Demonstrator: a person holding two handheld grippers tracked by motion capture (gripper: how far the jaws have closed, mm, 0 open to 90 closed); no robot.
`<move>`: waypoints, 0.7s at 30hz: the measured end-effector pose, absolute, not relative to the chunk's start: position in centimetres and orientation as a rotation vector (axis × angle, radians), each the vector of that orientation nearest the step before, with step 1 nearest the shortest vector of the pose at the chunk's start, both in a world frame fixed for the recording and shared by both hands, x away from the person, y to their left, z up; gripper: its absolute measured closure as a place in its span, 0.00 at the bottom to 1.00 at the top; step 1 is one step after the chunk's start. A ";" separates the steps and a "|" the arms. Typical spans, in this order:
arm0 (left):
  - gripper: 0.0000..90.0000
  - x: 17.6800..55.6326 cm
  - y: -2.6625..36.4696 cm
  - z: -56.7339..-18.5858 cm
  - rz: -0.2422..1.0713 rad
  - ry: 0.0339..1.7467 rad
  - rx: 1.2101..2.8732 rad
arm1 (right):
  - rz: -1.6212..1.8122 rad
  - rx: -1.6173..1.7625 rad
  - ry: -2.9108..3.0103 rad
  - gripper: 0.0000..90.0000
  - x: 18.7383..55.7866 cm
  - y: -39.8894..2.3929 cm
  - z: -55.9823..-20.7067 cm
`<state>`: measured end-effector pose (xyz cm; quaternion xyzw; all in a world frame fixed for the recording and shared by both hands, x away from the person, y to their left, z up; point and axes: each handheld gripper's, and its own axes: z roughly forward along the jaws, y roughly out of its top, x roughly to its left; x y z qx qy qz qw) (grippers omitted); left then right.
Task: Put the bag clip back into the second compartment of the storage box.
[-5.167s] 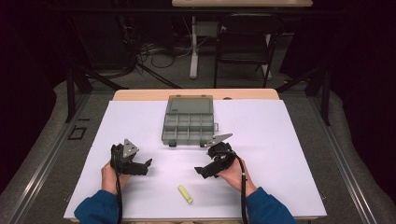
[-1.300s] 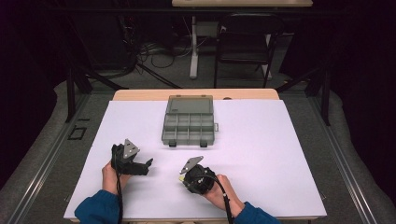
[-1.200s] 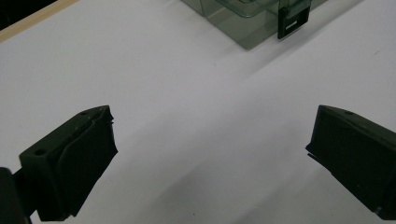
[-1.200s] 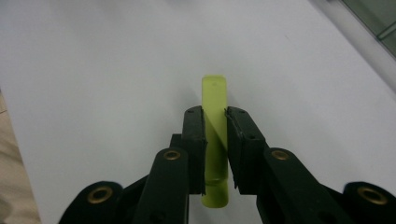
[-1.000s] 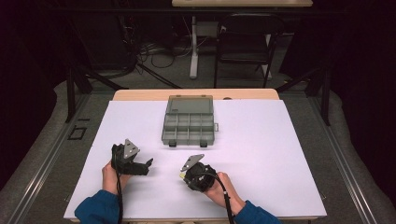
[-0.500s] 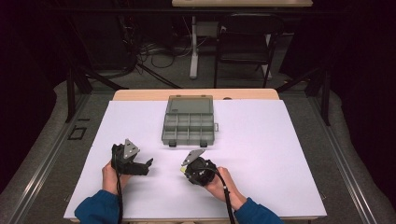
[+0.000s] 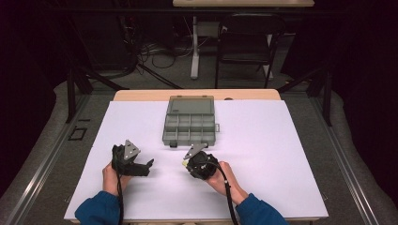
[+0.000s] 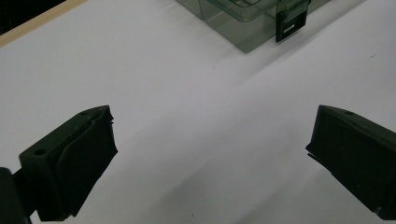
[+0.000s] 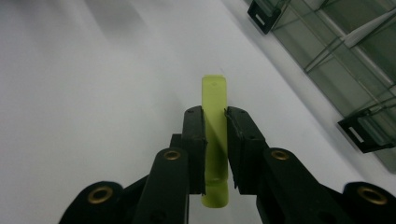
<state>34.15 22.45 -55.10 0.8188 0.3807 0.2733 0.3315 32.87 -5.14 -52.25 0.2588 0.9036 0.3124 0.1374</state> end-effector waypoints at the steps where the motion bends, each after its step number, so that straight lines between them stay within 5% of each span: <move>1: 0.00 34.2 22.5 -55.1 0.713 0.996 2.142 | 0.910 0.755 2.610 0.87 32.9 -5.1 -52.2; 21: 0.00 34.1 22.3 -55.1 0.718 0.993 2.146 | 0.909 0.721 2.583 0.87 35.1 -4.4 -50.7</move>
